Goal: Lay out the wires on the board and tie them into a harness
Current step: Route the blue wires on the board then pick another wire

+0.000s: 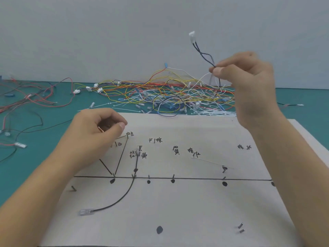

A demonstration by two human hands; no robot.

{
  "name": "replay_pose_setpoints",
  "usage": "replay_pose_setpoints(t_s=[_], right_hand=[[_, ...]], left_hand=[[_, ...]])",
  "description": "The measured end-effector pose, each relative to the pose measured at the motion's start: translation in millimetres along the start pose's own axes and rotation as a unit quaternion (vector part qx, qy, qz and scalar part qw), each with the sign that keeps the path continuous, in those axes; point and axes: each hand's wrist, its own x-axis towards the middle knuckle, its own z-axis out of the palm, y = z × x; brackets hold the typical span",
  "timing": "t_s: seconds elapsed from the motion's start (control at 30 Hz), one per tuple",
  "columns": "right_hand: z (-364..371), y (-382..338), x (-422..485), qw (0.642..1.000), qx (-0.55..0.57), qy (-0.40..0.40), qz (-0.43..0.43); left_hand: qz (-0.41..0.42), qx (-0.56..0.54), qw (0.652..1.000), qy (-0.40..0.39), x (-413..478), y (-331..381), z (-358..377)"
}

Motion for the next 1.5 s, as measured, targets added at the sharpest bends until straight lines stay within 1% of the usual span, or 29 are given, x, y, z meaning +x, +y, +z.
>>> replay_pose_setpoints(t_s=[0.07, 0.13, 0.2, 0.23, 0.3, 0.4, 0.47, 0.53, 0.6, 0.63, 0.7, 0.77, 0.8, 0.87, 0.93, 1.03, 1.13, 1.23, 1.33, 1.4, 1.5], right_hand=[[3.4, -12.9, -14.2, 0.999, 0.037, -0.022, -0.021], [4.0, -21.8, -26.1, 0.987, 0.132, -0.089, 0.021], [5.8, -28.1, -36.2, 0.952, 0.245, -0.16, 0.086], [7.9, -30.2, -41.4, 0.931, 0.295, -0.176, 0.118], [14.3, -32.8, -52.6, 0.891, 0.374, -0.177, 0.186], [26.6, -34.0, -70.8, 0.842, 0.44, -0.176, 0.258], [34.2, -35.8, -79.7, 0.809, 0.477, -0.181, 0.292], [42.4, -39.7, -84.6, 0.787, 0.489, -0.163, 0.337], [52.2, -42.5, -88.6, 0.786, 0.459, -0.14, 0.39], [57.5, -42.7, -91.7, 0.787, 0.439, -0.141, 0.41], [69.7, -38.8, -100.9, 0.783, 0.409, -0.167, 0.437], [81.4, -32.5, -112.0, 0.775, 0.395, -0.195, 0.454], [85.7, -29.4, -116.7, 0.774, 0.39, -0.195, 0.459], [90.1, -24.8, -122.1, 0.78, 0.383, -0.175, 0.463], [88.8, -22.1, -122.5, 0.786, 0.382, -0.147, 0.464], [83.3, -18.8, -124.2, 0.799, 0.367, -0.136, 0.457], [79.0, -18.0, -128.8, 0.817, 0.324, -0.176, 0.444], [73.2, -19.3, -130.6, 0.847, 0.248, -0.227, 0.411], [67.9, -22.0, -128.9, 0.88, 0.156, -0.262, 0.364], [65.8, -24.2, -127.7, 0.886, 0.13, -0.286, 0.342], [62.3, -26.3, -126.1, 0.875, 0.148, -0.314, 0.337]], left_hand=[[0.006, -0.01, 1.0, 0.006, -0.9, 3.5, -2.7], [0.002, -0.032, 0.999, 0.004, -1.2, 5.2, -4.5], [0.003, -0.054, 0.999, 0.001, -1.1, 6.0, -6.5], [0.003, -0.066, 0.998, -0.004, -1.3, 6.5, -7.2], [0.002, -0.089, 0.996, -0.017, -1.5, 7.2, -8.4], [-0.009, -0.103, 0.994, -0.025, -0.8, 5.2, -9.0], [-0.019, -0.068, 0.997, -0.022, 1.1, 0.3, -9.9], [-0.028, -0.023, 0.999, -0.024, 1.5, -2.9, -12.7], [-0.035, -0.01, 0.999, -0.038, 1.1, -3.2, -16.5], [-0.036, -0.022, 0.998, -0.048, 1.3, -2.0, -17.6], [-0.021, -0.104, 0.991, -0.08, -0.4, 5.5, -18.2], [-0.002, -0.233, 0.965, -0.123, -2.4, 11.6, -16.2], [0.003, -0.288, 0.946, -0.146, -3.3, 14.3, -14.9], [-0.002, -0.357, 0.918, -0.174, -6.0, 19.4, -12.3], [-0.017, -0.373, 0.912, -0.17, -8.6, 22.4, -6.7], [-0.029, -0.349, 0.928, -0.125, -13.5, 27.6, 4.2], [-0.031, -0.356, 0.926, -0.121, -16.6, 30.1, 8.7], [-0.045, -0.394, 0.907, -0.138, -18.5, 33.4, 7.8], [-0.068, -0.42, 0.894, -0.144, -20.9, 36.6, 10.2], [-0.081, -0.42, 0.891, -0.151, -22.0, 37.8, 12.4], [-0.096, -0.438, 0.878, -0.167, -24.5, 39.7, 14.2]])
